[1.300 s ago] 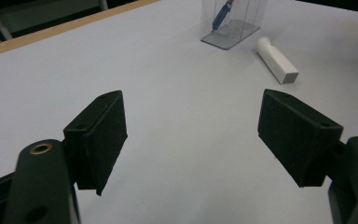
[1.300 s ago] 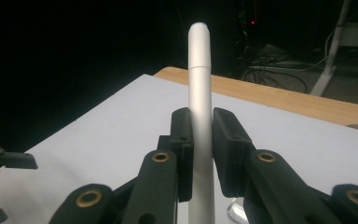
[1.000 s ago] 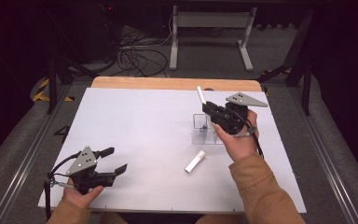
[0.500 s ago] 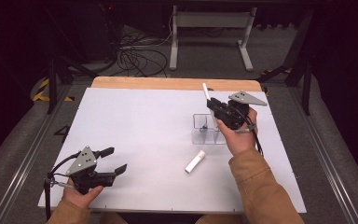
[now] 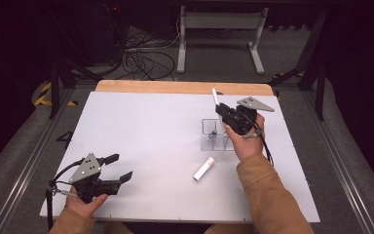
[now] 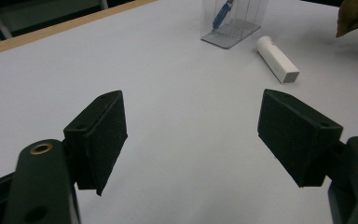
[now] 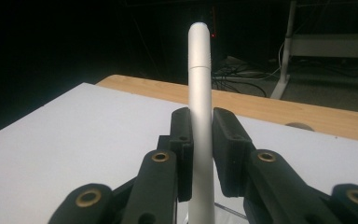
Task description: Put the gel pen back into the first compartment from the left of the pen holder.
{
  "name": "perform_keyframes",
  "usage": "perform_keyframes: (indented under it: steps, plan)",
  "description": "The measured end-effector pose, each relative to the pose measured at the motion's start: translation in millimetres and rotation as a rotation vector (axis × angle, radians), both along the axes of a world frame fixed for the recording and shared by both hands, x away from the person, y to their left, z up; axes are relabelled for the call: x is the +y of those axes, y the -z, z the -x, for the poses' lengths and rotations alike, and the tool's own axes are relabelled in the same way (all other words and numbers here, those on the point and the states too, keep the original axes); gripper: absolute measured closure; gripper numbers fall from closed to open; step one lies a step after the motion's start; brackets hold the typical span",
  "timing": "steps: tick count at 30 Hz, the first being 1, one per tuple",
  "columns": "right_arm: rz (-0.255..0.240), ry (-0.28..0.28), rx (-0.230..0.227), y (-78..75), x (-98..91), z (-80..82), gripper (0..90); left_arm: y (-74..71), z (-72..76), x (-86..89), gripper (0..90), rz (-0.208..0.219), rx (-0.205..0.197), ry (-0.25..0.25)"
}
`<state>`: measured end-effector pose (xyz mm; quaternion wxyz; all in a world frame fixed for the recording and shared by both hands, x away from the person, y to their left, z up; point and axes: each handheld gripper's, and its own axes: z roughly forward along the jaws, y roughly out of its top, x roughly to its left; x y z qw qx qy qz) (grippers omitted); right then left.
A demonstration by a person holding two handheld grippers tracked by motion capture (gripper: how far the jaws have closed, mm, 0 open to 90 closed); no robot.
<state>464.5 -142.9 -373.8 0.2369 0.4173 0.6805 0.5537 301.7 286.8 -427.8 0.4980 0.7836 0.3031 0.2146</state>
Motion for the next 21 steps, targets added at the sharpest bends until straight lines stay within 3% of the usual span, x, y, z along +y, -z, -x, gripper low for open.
perform_keyframes:
  steps: [17, 21]
  plan:
    - [0.011, 0.030, 0.032, 9.7, -4.4, 4.6, 78.7, 0.0, 0.0, -0.9, 24.5, 0.000, -0.001, 0.001]
    - [0.016, 0.048, 0.010, 5.6, -7.9, 9.3, 68.2, -0.2, -0.7, -0.7, 24.5, -0.002, -0.001, 0.003]
